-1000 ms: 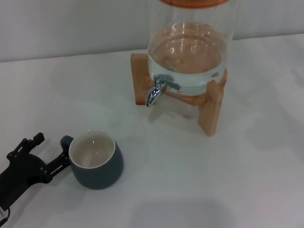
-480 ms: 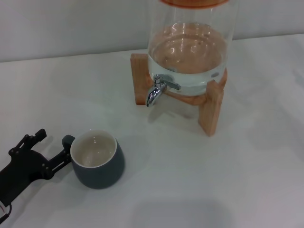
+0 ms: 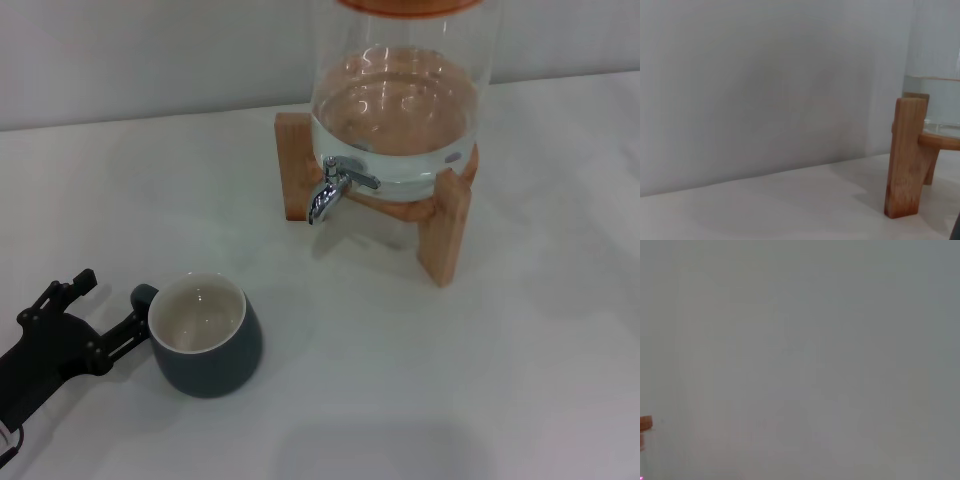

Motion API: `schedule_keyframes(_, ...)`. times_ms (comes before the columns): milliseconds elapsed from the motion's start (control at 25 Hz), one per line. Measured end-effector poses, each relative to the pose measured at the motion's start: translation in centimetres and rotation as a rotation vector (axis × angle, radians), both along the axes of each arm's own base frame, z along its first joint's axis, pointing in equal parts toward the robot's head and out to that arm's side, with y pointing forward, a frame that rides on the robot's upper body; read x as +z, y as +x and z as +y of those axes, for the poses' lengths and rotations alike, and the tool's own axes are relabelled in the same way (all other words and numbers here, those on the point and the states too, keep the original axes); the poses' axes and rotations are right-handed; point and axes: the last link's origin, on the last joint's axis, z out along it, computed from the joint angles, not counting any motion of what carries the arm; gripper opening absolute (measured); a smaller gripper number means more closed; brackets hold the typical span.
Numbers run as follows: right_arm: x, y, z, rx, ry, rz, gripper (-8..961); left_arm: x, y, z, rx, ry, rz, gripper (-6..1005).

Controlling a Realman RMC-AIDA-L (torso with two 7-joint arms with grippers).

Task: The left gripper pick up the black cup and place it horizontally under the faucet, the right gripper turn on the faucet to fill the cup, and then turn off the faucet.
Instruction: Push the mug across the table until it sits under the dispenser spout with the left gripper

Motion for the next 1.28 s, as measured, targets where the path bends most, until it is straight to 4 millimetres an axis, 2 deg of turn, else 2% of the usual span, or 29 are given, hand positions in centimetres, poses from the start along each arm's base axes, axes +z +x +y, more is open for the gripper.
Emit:
schedule_keyframes(560, 0.01, -0.05, -0.02, 0.004, 0.000, 0.001, 806, -0.08, -0.26, 0.17, -0.001, -0.010, 0.035, 888)
schedule_keyframes(1280, 0.13, -0.15, -0.06, 0.011, 0.012, 0.008, 806, -0.25, 0.27, 0.19, -0.044, -0.025, 0.045, 784)
